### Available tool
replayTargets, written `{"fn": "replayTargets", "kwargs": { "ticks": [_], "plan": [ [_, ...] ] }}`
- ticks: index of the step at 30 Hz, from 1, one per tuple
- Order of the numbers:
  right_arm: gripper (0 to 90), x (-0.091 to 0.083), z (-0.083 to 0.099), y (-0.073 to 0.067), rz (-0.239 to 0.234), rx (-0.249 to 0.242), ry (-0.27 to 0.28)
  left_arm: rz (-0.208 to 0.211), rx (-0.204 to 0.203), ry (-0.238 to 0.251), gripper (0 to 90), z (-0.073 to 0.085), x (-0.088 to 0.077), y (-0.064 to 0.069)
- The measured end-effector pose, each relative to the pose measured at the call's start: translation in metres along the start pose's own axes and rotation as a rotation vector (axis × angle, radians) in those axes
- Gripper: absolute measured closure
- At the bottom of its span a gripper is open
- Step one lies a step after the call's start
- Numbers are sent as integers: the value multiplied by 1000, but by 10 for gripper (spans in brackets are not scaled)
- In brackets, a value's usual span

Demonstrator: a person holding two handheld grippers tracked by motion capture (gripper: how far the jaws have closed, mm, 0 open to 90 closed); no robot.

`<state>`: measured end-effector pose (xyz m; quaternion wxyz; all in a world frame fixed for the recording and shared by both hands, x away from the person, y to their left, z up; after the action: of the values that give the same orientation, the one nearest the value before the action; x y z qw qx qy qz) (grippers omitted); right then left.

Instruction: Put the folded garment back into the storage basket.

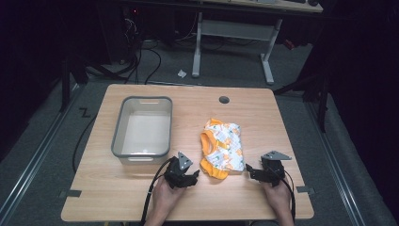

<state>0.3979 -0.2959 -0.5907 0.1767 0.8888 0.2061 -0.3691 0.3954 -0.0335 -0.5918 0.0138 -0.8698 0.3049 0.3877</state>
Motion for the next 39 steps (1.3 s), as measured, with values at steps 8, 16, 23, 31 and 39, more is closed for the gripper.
{"fn": "replayTargets", "kwargs": {
  "ticks": [8, 16, 23, 31, 39],
  "plan": [
    [242, 0, 0, 0, 0, -2, 0, 0, 0, -1, 330, 0, 0, 0],
    [242, 0, 0, 0, 0, -2, 1, -11, -8, 1, 314, 0, 0, -1],
    [242, 0, 0, 0, -1, -2, -1, -9, -8, -2, 291, 0, 1, -1],
    [242, 0, 0, 0, 1, -2, 0, -18, -16, -4, 270, 0, 1, -1],
    [242, 0, 0, 0, 1, -2, 1, -21, -15, -5, 266, 0, 1, -1]
  ]
}}
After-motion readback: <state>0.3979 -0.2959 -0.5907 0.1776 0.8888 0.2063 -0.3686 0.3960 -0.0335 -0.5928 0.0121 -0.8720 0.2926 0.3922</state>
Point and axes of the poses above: each handheld gripper's, and its own axes: x roughly forward along the jaws, z roughly out of its underside, y roughly to its right, the point moved 10 cm from there along x, roughly forward along the jaws, and after that the axes turned 13 degrees about -x, right-handed, at the moved point
